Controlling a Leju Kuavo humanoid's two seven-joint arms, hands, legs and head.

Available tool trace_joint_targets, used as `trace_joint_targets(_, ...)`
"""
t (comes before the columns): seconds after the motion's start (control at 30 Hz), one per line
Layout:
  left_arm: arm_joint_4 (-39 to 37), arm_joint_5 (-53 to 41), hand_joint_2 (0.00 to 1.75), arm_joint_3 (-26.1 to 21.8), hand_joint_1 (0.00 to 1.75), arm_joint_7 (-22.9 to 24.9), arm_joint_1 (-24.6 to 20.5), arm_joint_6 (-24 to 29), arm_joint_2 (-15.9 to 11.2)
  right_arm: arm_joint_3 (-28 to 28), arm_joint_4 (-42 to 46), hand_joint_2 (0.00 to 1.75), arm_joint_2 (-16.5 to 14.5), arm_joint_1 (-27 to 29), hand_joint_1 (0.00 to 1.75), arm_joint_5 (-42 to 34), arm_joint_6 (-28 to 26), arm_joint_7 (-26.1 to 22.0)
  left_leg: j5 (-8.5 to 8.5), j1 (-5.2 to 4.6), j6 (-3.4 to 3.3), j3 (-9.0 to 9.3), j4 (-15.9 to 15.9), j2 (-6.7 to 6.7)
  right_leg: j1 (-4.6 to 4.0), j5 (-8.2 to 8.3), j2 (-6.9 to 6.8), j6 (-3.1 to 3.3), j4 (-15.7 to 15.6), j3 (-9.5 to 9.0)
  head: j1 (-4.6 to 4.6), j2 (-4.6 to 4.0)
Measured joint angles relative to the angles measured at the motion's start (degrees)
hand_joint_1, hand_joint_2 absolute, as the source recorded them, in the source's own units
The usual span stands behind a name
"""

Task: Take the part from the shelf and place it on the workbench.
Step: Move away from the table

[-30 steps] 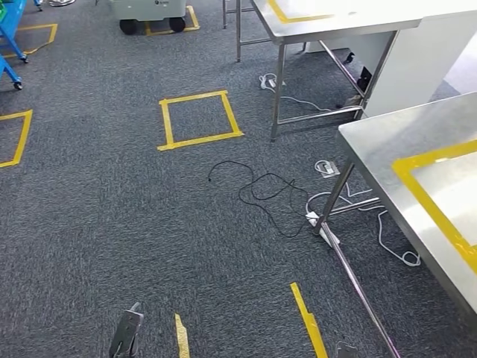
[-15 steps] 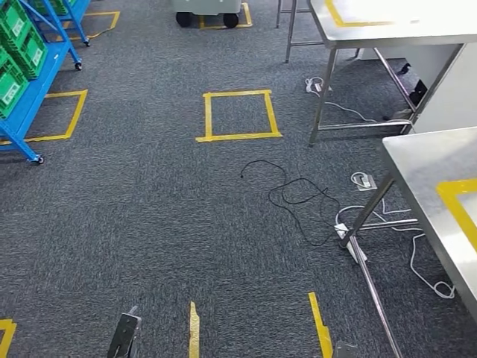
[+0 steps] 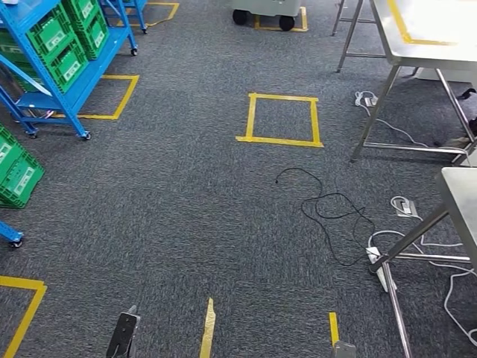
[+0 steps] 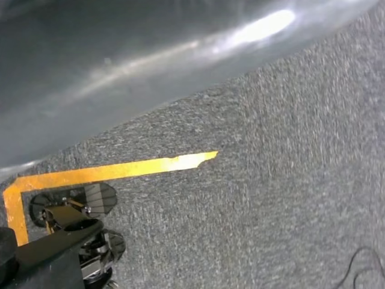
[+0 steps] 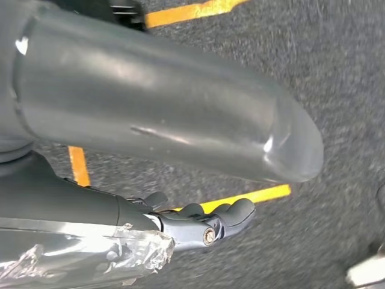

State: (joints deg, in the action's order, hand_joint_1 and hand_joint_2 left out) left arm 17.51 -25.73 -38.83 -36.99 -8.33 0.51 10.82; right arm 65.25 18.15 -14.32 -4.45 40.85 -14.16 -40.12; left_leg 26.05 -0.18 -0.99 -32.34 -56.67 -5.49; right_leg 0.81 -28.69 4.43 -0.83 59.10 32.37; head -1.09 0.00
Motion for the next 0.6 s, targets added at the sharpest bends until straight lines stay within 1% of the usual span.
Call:
trace_joint_targets(0.03, 0.0, 0.0, 0.00, -0.1, 0.00, 0.0, 0.0, 0.0, 0.0, 0.0, 0.0, 0.00, 0.0, 0.0, 0.00, 0.1, 0.0, 0.0, -0.09, 0.06, 0.34, -0.26, -0.1, -0.61, 0.04, 0.16, 0.84, 0.11, -1.3, -0.65, 0.02, 0.00)
trace_joint_targets(0.07, 0.0, 0.0, 0.00, -0.1, 0.00, 0.0, 0.1, 0.0, 0.0, 0.0, 0.0, 0.00, 0.0, 0.0, 0.00, 0.2, 0.0, 0.0, -0.23, 0.14, 0.72, -0.51, -0.1, -1.21, -0.03, 0.04, 0.71, 0.23, -1.6, -0.91, 0.03, 0.00)
trace_joint_targets(0.1, 0.0, 0.0, 0.00, -0.2, 0.00, 0.0, 0.2, 0.0, 0.0, 0.0, 0.0, 0.00, 0.0, -0.1, 0.00, 0.2, 0.0, 0.0, -0.32, 0.29, 1.07, -0.71, -0.1, -1.65, -0.08, 0.15, 0.09, 0.47, -1.7, -1.05, 0.03, 0.00)
trace_joint_targets(0.13, 0.0, 0.0, 0.00, -0.3, 0.00, 0.0, 0.3, 0.0, 0.0, 0.0, 0.0, 0.00, 0.0, -0.1, 0.00, 0.3, 0.0, 0.0, -0.16, 0.35, 1.39, -0.90, -0.3, -1.31, -0.09, 0.29, -0.59, 0.75, -1.8, -1.16, 0.06, 0.00)
trace_joint_targets(0.17, 0.0, 0.0, 0.00, -0.3, 0.00, 0.0, 0.3, 0.1, 0.0, 0.0, 0.0, 0.00, 0.1, -0.1, 0.00, 0.4, 0.0, 0.0, 0.66, 0.31, 1.66, -1.45, -1.4, -0.11, -0.08, 0.38, -1.38, 1.09, -2.1, -1.29, 0.21, 0.00)
trace_joint_targets(0.2, 0.1, 0.0, 0.00, -0.4, 0.00, 0.0, 0.2, 0.1, 0.0, 0.0, 0.0, 0.00, 0.1, 0.0, 0.00, 0.5, 0.0, 0.0, 2.08, 0.26, 1.91, -2.51, -3.6, 1.49, -0.08, 0.42, -2.29, 1.43, -2.2, -1.42, 0.36, 0.00)
trace_joint_targets(0.23, 0.1, 0.0, 0.00, -0.4, 0.00, 0.0, 0.1, 0.1, 0.0, 0.0, 0.0, 0.00, 0.1, 0.0, 0.00, 0.5, 0.0, 0.0, 3.93, 0.25, 2.14, -4.11, -7.0, 3.23, -0.21, 0.36, -3.21, 1.66, -2.3, -1.48, 0.49, 0.00)
trace_joint_targets(0.27, 0.1, 0.0, 0.00, -0.4, 0.00, 0.0, 0.0, 0.0, 0.0, 0.0, 0.0, 0.00, 0.1, 0.1, 0.00, 0.6, 0.0, 0.0, 5.88, 0.31, 2.36, -6.10, -11.2, 4.33, -0.35, 0.26, -4.17, 1.89, -2.3, -1.49, 0.61, 0.00)
trace_joint_targets(0.3, 0.2, 0.0, 0.00, -0.4, 0.00, 0.0, 0.0, 0.0, 0.1, 0.0, 0.0, 0.00, 0.2, 0.2, 0.00, 0.7, 0.0, 0.0, 7.15, 0.42, 2.53, -7.79, -14.6, 4.77, -0.46, 0.18, -5.08, 1.99, -2.3, -1.49, 0.60, 0.00)
trace_joint_targets(0.33, 0.2, 0.0, 0.00, -0.4, 0.00, 0.0, 0.2, 0.0, 0.1, 0.0, 0.0, 0.00, 0.3, 0.3, 0.00, 0.7, 0.0, 0.0, 7.41, 0.51, 2.63, -8.69, -16.5, 4.97, -0.54, 0.11, -5.93, 2.05, -2.3, -1.50, 0.60, 0.00)
trace_joint_targets(0.37, 0.3, 0.0, 0.00, -0.4, 0.00, 0.0, 0.3, -0.1, 0.1, 0.0, 0.0, 0.00, 0.3, 0.3, 0.00, 0.8, 0.0, 0.0, 6.55, 0.56, 2.64, -8.47, -16.2, 5.11, -0.61, 0.03, -6.70, 2.06, -2.2, -1.55, 0.61, 0.00)
trace_joint_targets(0.4, 0.3, 0.0, 0.00, -0.4, 0.00, 0.0, 0.3, -0.1, 0.1, 0.0, 0.0, 0.00, 0.4, 0.3, 0.00, 0.9, 0.0, 0.0, 4.94, 0.58, 2.57, -7.28, -14.0, 5.32, -0.66, -0.05, -7.36, 2.03, -2.2, -1.64, 0.61, 0.00)
trace_joint_targets(0.43, 0.4, 0.1, 0.00, -0.4, 0.00, 0.0, 0.4, -0.2, 0.1, 0.0, 0.0, 0.00, 0.4, 0.2, 0.00, 0.9, 0.0, 0.0, 2.87, 0.49, 2.36, -5.10, -10.1, 6.20, -0.72, -0.17, -8.00, 1.95, -2.2, -1.82, 0.61, 0.00)
trace_joint_targets(0.47, 0.6, 0.2, 0.00, -0.4, 0.00, 0.0, 0.3, -0.3, 0.1, 0.0, 0.0, 0.00, 0.4, 0.2, 0.00, 0.9, 0.0, 0.0, 1.49, 0.19, 2.09, -2.88, -6.1, 7.69, -0.88, -0.34, -8.60, 1.76, -2.2, -2.00, 0.62, 0.00)
trace_joint_targets(0.5, 0.7, 0.2, 0.00, -0.4, 0.00, 0.0, 0.2, -0.3, 0.1, 0.0, 0.0, 0.00, 0.4, 0.2, 0.00, 1.0, 0.0, 0.0, 0.68, -0.07, 1.74, -1.26, -3.1, 8.93, -1.04, -0.52, -9.11, 1.53, -2.1, -2.15, 0.61, 0.00)
trace_joint_targets(0.53, 0.8, 0.3, 0.00, -0.4, 0.00, 0.0, 0.1, -0.4, 0.2, 0.0, 0.0, 0.00, 0.4, 0.2, 0.00, 1.0, 0.0, 0.0, 0.33, -0.35, 1.39, -0.20, -1.0, 9.91, -1.19, -0.69, -9.71, 1.27, -2.1, -2.28, 0.57, 0.00)
trace_joint_targets(0.57, 0.9, 0.4, 0.00, -0.4, 0.00, 0.0, 0.1, -0.4, 0.2, 0.0, 0.0, 0.00, 0.4, 0.2, 0.00, 1.0, 0.0, 0.0, 0.54, -0.58, 1.10, -0.04, -0.5, 10.03, -1.29, -0.81, -10.30, 1.01, -2.1, -2.37, 0.57, 0.00)
trace_joint_targets(0.6, 0.9, 0.5, 0.00, -0.4, 0.00, 0.0, 0.1, -0.5, 0.2, -0.1, 0.0, 0.00, 0.4, 0.1, 0.00, 1.0, 0.0, 0.0, 0.43, -0.57, 0.75, -0.11, -0.3, 9.34, -1.27, -0.91, -10.90, 0.74, -2.1, -2.51, 0.57, 0.00)
